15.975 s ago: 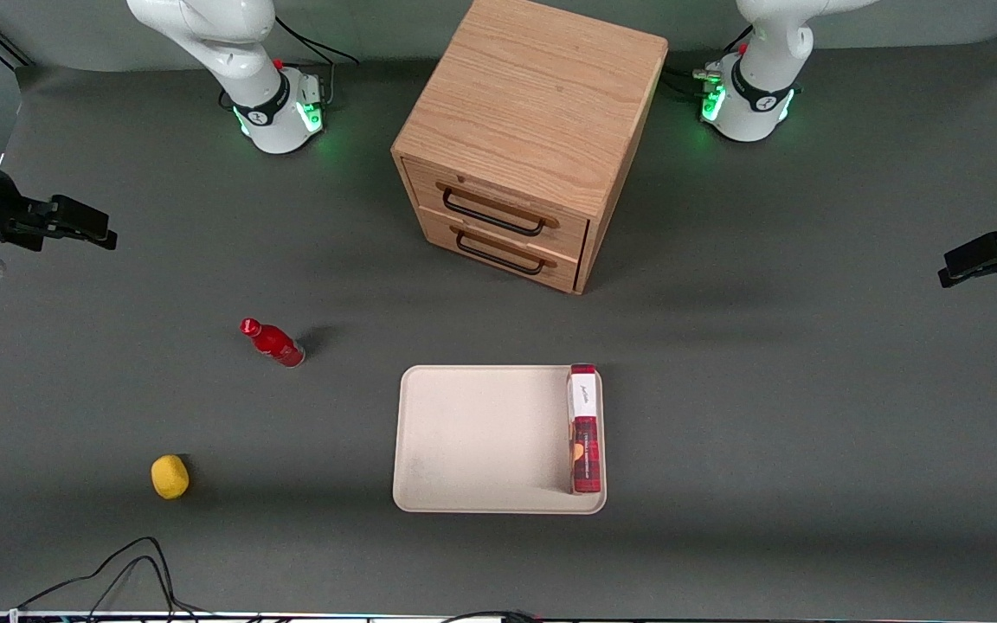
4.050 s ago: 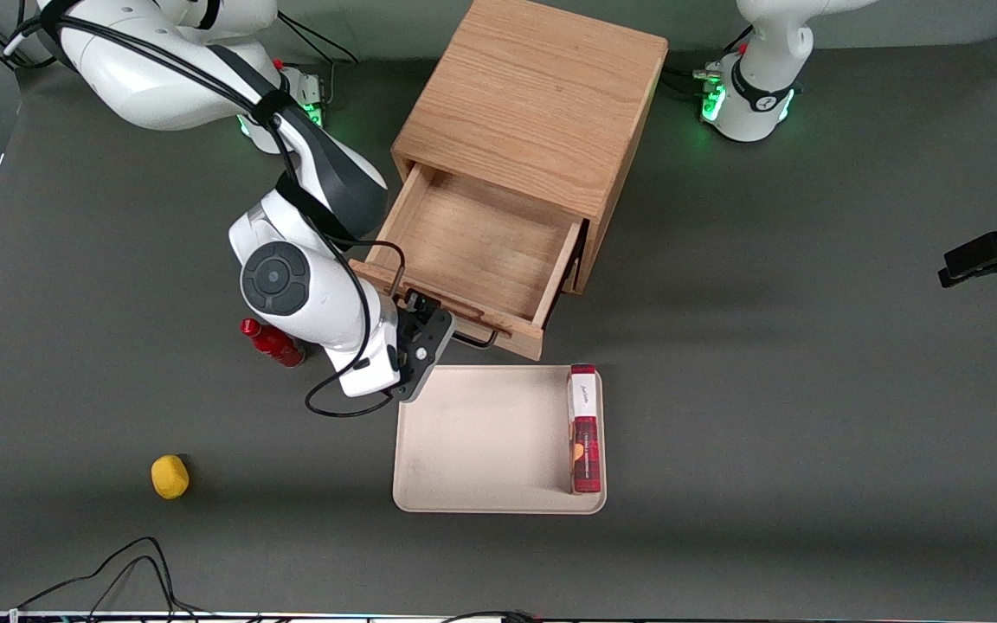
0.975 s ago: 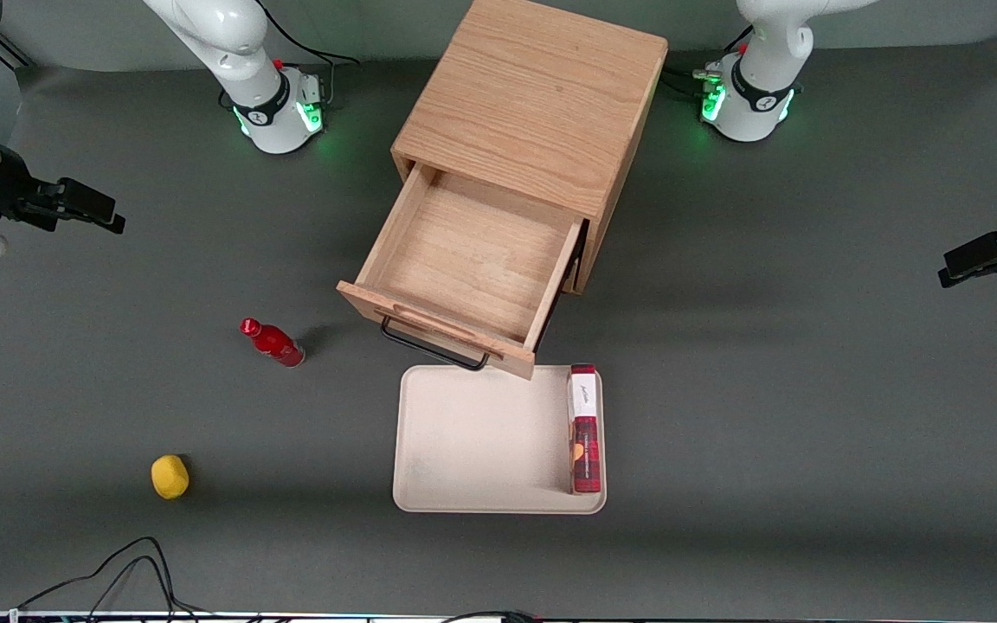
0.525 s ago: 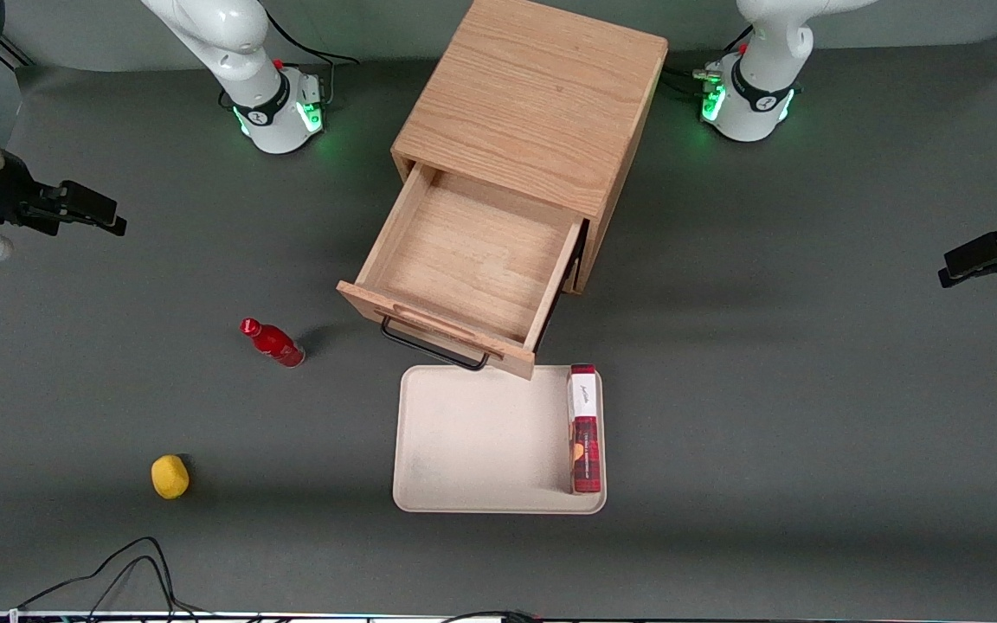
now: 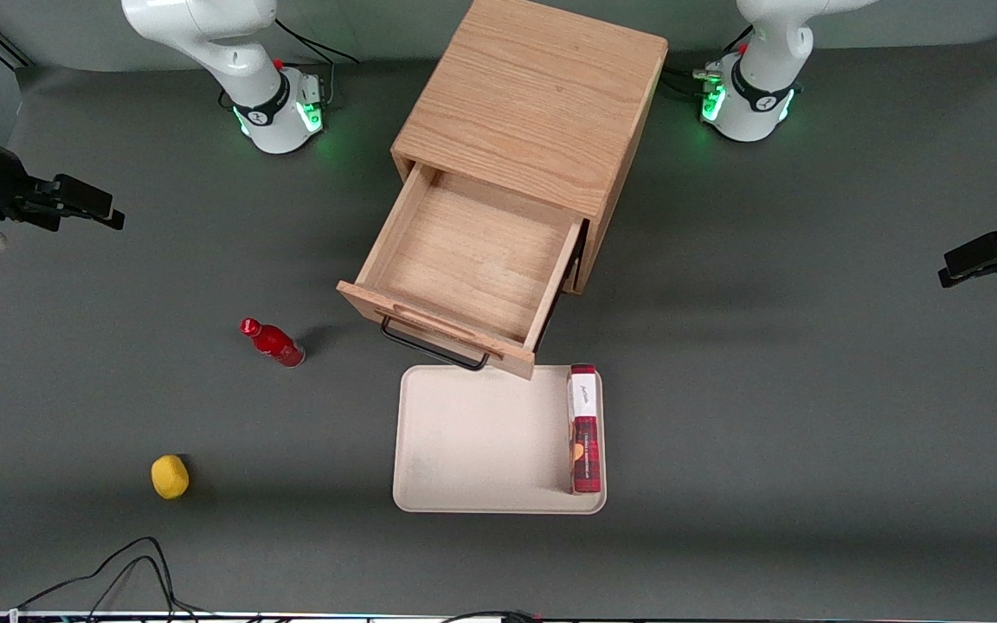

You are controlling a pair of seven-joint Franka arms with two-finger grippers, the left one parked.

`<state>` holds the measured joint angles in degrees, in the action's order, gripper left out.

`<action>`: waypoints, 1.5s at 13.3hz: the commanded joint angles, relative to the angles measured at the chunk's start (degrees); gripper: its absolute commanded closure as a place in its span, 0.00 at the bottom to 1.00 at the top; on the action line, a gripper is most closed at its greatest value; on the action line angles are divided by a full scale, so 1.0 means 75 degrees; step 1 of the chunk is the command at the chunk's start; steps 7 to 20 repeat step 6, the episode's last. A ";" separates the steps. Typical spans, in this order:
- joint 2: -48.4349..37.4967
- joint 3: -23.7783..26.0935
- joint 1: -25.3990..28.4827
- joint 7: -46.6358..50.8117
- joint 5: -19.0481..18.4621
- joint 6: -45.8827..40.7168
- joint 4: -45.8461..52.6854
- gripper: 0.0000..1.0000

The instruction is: Open upper drawer

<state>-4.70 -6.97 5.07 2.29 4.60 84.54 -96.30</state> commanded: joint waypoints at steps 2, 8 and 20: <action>-0.0182 -0.0079 0.0039 0.0174 -0.0225 0.0329 -0.0308 0.00; -0.0193 0.0366 -0.0278 0.0598 -0.0437 0.0928 -0.0590 0.00; -0.0193 0.0366 -0.0278 0.0598 -0.0437 0.0928 -0.0590 0.00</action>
